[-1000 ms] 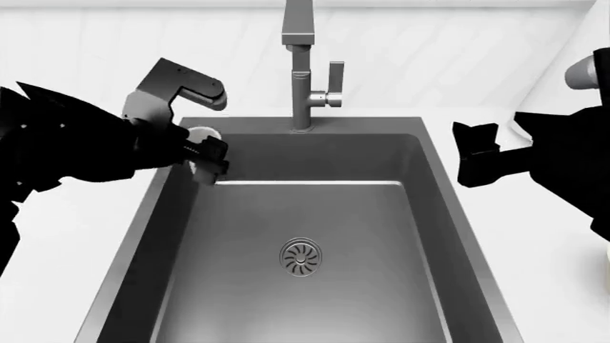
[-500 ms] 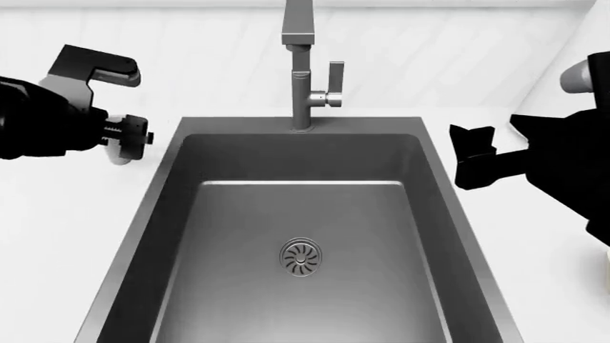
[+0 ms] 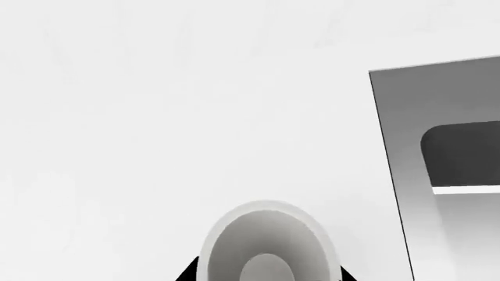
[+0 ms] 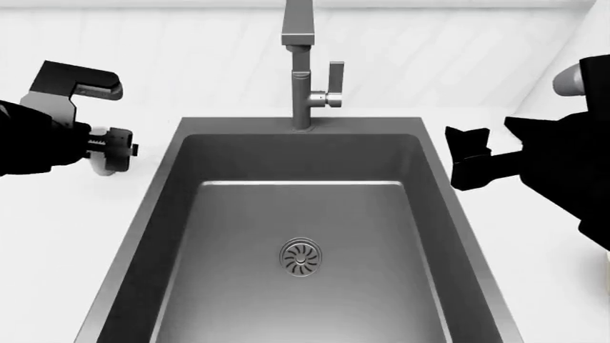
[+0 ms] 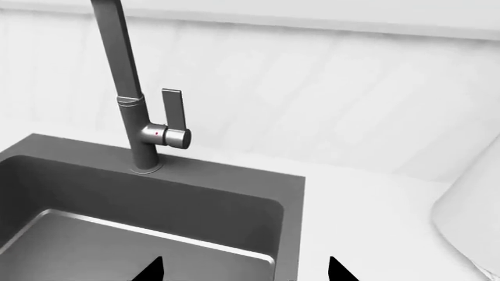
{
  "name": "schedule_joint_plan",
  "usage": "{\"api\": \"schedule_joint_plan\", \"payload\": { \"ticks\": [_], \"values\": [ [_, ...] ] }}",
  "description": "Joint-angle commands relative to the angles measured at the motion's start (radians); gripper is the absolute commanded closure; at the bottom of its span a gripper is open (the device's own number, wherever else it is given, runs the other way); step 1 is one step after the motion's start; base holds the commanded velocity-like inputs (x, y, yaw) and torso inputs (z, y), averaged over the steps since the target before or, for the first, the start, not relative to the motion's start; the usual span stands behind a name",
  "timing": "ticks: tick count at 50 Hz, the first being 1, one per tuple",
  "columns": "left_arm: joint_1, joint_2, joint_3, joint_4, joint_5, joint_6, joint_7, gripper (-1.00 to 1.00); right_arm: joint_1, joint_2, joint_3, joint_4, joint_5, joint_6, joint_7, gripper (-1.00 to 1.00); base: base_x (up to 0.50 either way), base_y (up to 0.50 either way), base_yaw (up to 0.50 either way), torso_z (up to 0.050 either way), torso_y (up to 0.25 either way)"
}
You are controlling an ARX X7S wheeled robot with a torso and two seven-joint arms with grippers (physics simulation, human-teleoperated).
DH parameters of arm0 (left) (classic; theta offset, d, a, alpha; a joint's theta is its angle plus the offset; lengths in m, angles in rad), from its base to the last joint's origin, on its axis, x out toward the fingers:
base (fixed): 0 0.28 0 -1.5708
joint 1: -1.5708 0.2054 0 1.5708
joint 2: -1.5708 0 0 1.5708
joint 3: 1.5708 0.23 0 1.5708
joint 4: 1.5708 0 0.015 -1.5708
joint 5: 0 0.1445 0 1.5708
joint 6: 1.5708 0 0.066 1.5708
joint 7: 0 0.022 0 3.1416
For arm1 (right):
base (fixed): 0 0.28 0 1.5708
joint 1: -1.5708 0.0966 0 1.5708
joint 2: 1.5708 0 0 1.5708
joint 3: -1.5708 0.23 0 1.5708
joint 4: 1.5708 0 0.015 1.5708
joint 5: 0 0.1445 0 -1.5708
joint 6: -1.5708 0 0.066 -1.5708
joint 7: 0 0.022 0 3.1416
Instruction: Pick the cup and bowl from the sink and place them on the counter for drying.
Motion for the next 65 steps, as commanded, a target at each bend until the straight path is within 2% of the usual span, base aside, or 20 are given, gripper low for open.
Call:
{"api": "schedule_joint_plan", "payload": {
  "ticks": [1, 22, 29, 35, 44, 49, 60, 65],
  "values": [
    [0.02, -0.028, 0.003, -0.002, 0.007, -0.001, -0.031, -1.0, 0.002, -0.01, -0.002, 0.005, -0.011, -0.002, -0.01, -1.0, 0.0, 0.0, 0.0, 0.0, 0.0],
    [-0.114, -0.045, -0.046, 0.146, -0.053, -0.089, -0.043, -1.0, -0.009, -0.008, -0.002, -0.001, -0.008, -0.015, -0.014, -1.0, 0.0, 0.0, 0.0, 0.0, 0.0],
    [-0.103, -0.064, -0.112, 0.26, -0.119, -0.121, -0.139, -1.0, 0.031, -0.016, -0.022, 0.01, -0.028, -0.011, -0.027, -1.0, 0.0, 0.0, 0.0, 0.0, 0.0],
    [-0.069, -0.068, -0.189, 0.387, -0.228, -0.163, -0.223, -1.0, 0.154, -0.041, -0.08, 0.063, -0.063, 0.034, -0.051, -1.0, 0.0, 0.0, 0.0, 0.0, 0.0],
    [-0.055, -0.066, -0.223, 0.451, -0.281, -0.177, -0.261, -1.0, 0.344, -0.072, -0.143, 0.152, -0.116, 0.088, -0.084, -1.0, 0.0, 0.0, 0.0, 0.0, 0.0],
    [-0.044, -0.065, -0.241, 0.488, -0.316, -0.189, -0.288, -1.0, 0.396, -0.087, -0.166, 0.191, -0.147, 0.087, -0.109, -1.0, 0.0, 0.0, 0.0, 0.0, 0.0],
    [-0.086, -0.045, -0.265, 0.563, -0.373, -0.235, -0.337, -1.0, 0.554, -0.117, -0.237, 0.258, -0.23, 0.097, -0.191, -1.0, 0.0, 0.0, 0.0, 0.0, 0.0],
    [-0.134, -0.027, -0.265, 0.538, -0.366, -0.241, -0.334, -1.0, 0.606, -0.132, -0.264, 0.286, -0.252, 0.103, -0.22, -1.0, 0.0, 0.0, 0.0, 0.0, 0.0]
  ]
}}
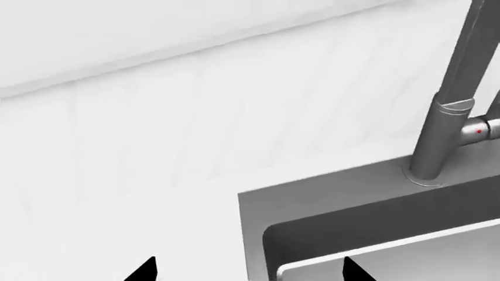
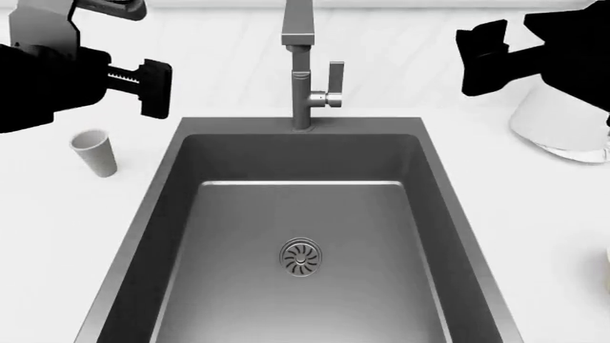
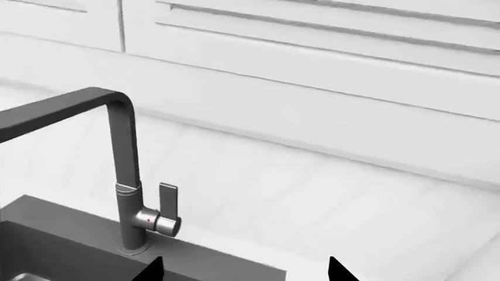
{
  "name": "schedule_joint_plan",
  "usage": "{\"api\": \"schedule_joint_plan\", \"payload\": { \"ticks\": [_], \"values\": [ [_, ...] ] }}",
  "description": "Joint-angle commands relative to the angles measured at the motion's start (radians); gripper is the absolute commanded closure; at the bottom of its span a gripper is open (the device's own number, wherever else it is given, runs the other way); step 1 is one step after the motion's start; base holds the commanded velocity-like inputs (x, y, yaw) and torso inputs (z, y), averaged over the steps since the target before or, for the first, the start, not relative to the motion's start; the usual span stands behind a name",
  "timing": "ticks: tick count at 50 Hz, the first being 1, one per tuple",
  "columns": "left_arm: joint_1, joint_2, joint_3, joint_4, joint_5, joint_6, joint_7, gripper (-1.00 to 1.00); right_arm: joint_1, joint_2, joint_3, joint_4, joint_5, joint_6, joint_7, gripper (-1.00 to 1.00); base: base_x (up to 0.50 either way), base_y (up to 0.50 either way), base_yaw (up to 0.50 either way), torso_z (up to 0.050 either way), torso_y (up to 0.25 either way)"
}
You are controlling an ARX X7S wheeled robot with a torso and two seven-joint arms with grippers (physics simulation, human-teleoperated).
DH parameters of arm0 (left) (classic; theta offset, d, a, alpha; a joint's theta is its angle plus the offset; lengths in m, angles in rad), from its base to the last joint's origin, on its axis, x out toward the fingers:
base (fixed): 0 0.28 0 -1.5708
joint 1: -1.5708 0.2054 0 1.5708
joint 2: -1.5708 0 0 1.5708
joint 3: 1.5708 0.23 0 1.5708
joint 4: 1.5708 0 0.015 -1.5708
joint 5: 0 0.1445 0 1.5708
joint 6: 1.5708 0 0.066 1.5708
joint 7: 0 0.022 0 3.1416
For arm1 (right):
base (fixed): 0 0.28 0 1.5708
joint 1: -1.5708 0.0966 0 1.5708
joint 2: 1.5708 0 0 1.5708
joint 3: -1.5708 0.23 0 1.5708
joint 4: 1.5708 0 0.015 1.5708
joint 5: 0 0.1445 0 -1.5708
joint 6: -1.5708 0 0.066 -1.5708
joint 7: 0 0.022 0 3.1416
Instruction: Pick the cup and bowl from the sink and place them on the counter for drying.
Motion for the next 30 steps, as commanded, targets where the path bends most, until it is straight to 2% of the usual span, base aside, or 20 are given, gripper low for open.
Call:
{"api": "schedule_joint_plan", "payload": {
  "ticks": [1, 11, 17, 30],
  "values": [
    [-0.059, 0.031, -0.02, 0.02, -0.018, -0.016, -0.019, -1.0, 0.141, -0.039, -0.062, 0.069, -0.073, 0.021, -0.075, -1.0, 0.0, 0.0, 0.0, 0.0, 0.0],
    [-0.193, 0.095, -0.004, -0.046, 0.01, -0.025, 0.027, -1.0, 0.214, -0.048, -0.101, 0.091, -0.115, 0.011, -0.128, -1.0, 0.0, 0.0, 0.0, 0.0, 0.0],
    [-0.21, 0.11, -0.025, -0.041, -0.006, -0.021, -0.002, -1.0, 0.221, -0.046, -0.115, 0.082, -0.143, -0.02, -0.153, -1.0, 0.0, 0.0, 0.0, 0.0, 0.0],
    [-0.273, 0.122, -0.038, -0.092, 0.038, 0.047, 0.03, -1.0, 0.202, -0.033, -0.138, 0.042, -0.236, -0.131, -0.17, -1.0, 0.0, 0.0, 0.0, 0.0, 0.0]
  ]
}}
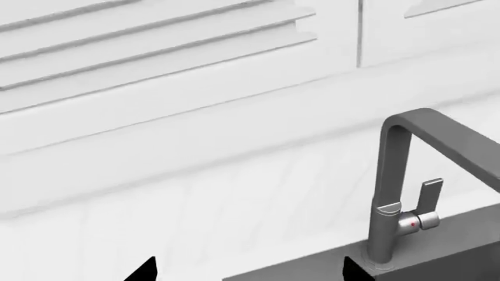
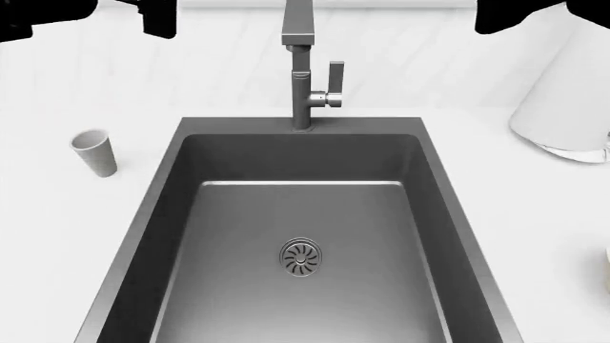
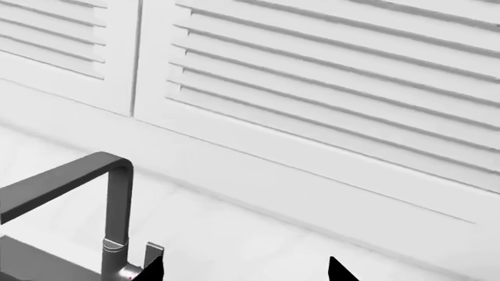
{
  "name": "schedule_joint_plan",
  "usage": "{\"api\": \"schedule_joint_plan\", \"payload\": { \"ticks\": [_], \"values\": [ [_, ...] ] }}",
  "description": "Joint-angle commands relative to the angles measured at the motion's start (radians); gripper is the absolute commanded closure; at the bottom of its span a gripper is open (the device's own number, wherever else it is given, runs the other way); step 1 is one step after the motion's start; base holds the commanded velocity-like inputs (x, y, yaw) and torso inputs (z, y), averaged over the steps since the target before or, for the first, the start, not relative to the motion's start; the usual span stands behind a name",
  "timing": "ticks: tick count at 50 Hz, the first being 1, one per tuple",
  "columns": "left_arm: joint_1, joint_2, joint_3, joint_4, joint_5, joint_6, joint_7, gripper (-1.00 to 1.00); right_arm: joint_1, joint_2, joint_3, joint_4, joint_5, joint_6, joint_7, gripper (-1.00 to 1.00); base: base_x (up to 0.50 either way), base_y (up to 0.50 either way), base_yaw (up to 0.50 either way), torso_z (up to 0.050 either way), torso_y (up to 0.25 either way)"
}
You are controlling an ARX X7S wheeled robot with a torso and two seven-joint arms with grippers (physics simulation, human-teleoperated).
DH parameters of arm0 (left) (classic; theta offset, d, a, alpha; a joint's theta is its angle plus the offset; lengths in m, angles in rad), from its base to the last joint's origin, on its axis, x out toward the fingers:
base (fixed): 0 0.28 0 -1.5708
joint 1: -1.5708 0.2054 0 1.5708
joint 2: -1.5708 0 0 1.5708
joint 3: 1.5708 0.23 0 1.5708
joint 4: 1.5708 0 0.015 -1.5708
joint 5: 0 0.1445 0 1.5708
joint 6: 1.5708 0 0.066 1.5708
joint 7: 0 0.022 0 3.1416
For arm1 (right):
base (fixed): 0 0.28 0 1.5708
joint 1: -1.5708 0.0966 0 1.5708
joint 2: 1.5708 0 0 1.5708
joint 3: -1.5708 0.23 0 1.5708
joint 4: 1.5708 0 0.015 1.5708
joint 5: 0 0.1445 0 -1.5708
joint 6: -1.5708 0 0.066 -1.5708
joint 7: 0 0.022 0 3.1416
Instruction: Pick the cup and bowl from the sink and place them on the counter for drying.
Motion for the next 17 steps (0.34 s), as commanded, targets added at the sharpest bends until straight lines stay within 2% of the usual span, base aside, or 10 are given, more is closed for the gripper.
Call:
{"api": "schedule_joint_plan", "payload": {
  "ticks": [1, 7, 8, 9, 13, 17],
  "values": [
    [-0.062, 0.026, -0.023, -0.044, 0.036, 0.06, 0.013, -1.0, -0.003, 0.0, -0.012, -0.025, -0.074, -0.077, -0.029, -1.0, 0.0, 0.0, 0.0, 0.0, 0.0],
    [-0.08, 0.019, -0.071, -0.005, -0.009, 0.052, -0.037, -1.0, -0.021, 0.007, -0.016, -0.045, -0.112, -0.134, -0.037, -1.0, 0.0, 0.0, 0.0, 0.0, 0.0],
    [-0.083, 0.017, -0.078, 0.003, -0.014, 0.052, -0.044, -1.0, 0.129, -0.038, -0.024, 0.024, -0.096, -0.025, -0.033, -1.0, 0.0, 0.0, 0.0, 0.0, 0.0],
    [-0.081, 0.016, -0.082, 0.013, -0.015, 0.055, -0.053, -1.0, 0.17, -0.037, -0.018, 0.025, -0.09, -0.019, -0.031, -1.0, 0.0, 0.0, 0.0, 0.0, 0.0],
    [-0.074, 0.012, -0.103, 0.02, -0.014, 0.08, -0.083, -1.0, 0.102, -0.008, -0.005, -0.019, -0.097, -0.078, -0.042, -1.0, 0.0, 0.0, 0.0, 0.0, 0.0],
    [-0.075, 0.016, -0.111, 0.024, -0.018, 0.086, -0.097, -1.0, 0.153, -0.016, -0.002, -0.067, -0.067, -0.015, -0.001, -1.0, 0.0, 0.0, 0.0, 0.0, 0.0]
  ]
}}
